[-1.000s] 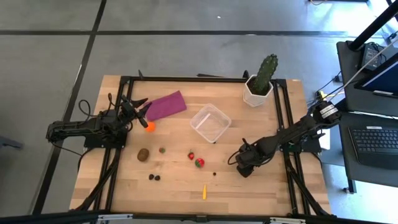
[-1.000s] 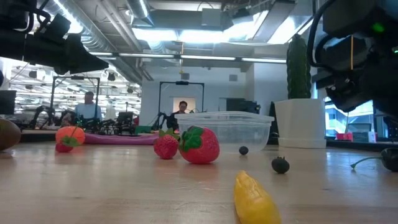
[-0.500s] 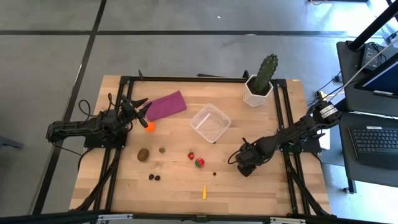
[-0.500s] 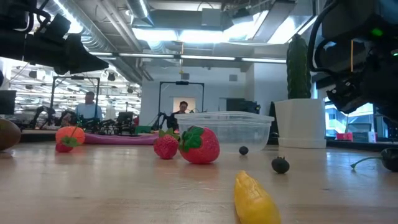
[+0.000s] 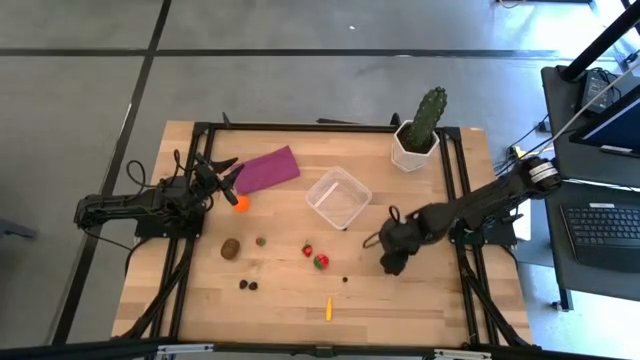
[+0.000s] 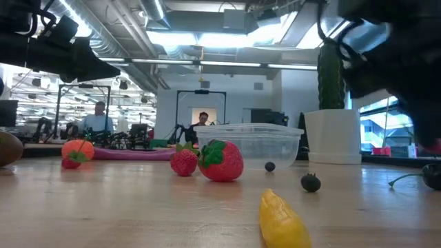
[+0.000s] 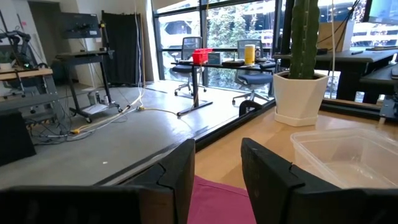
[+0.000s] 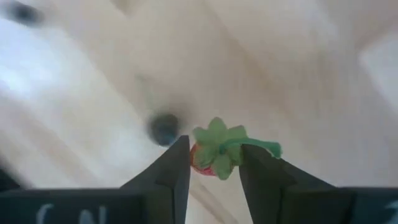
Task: Pick and placing Produce into tupperware
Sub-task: Put the right red strawberry into the transparent container
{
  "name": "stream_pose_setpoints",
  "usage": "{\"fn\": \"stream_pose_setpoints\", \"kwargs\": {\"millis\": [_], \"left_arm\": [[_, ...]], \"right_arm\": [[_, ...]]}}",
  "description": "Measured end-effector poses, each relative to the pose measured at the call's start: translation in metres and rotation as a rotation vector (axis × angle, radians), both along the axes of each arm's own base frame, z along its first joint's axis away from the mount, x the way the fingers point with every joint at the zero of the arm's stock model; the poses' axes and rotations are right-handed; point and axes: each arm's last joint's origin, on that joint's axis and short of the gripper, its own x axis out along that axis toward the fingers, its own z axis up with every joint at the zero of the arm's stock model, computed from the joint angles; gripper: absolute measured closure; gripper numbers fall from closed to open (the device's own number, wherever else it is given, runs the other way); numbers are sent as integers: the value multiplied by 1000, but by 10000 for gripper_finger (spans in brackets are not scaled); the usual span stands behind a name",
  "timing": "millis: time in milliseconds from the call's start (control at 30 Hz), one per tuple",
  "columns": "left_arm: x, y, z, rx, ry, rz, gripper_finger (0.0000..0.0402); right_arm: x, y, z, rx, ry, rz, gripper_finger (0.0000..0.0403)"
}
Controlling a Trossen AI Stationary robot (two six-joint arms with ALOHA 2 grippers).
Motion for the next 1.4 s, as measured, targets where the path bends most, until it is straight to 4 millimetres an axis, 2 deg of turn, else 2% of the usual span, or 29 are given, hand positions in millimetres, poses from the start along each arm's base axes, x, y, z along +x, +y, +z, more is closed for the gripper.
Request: {"fn": "stream_pose_setpoints", "kwargs": {"millis": [200, 333, 467, 600, 700, 867, 1133, 1400], "left_arm": [[0, 0, 0, 0, 0, 0, 278], [0, 0, 0, 0, -1, 0, 278], [0, 0, 0, -1, 0, 0, 278], [0, 0, 0, -1, 0, 0, 278], [0, 0, 0, -1, 0, 0, 278], [0, 0, 0, 0, 1, 0, 278], [0, 0, 0, 0, 0, 0, 278], [0, 0, 0, 0, 0, 0, 278]], "right_arm": [[14, -38, 44, -72, -274, 116, 283], [32, -62, 80, -177, -545, 218, 282], [51, -88, 113, -318, -784, 249, 282], [65, -113, 125, -409, -876, 209, 282], [76, -126, 118, -482, -884, 242, 282], [97, -131, 89, -552, -834, 378, 281], [113, -145, 29, -435, -601, 372, 281], [122, -146, -8, -377, -484, 364, 281]]}}
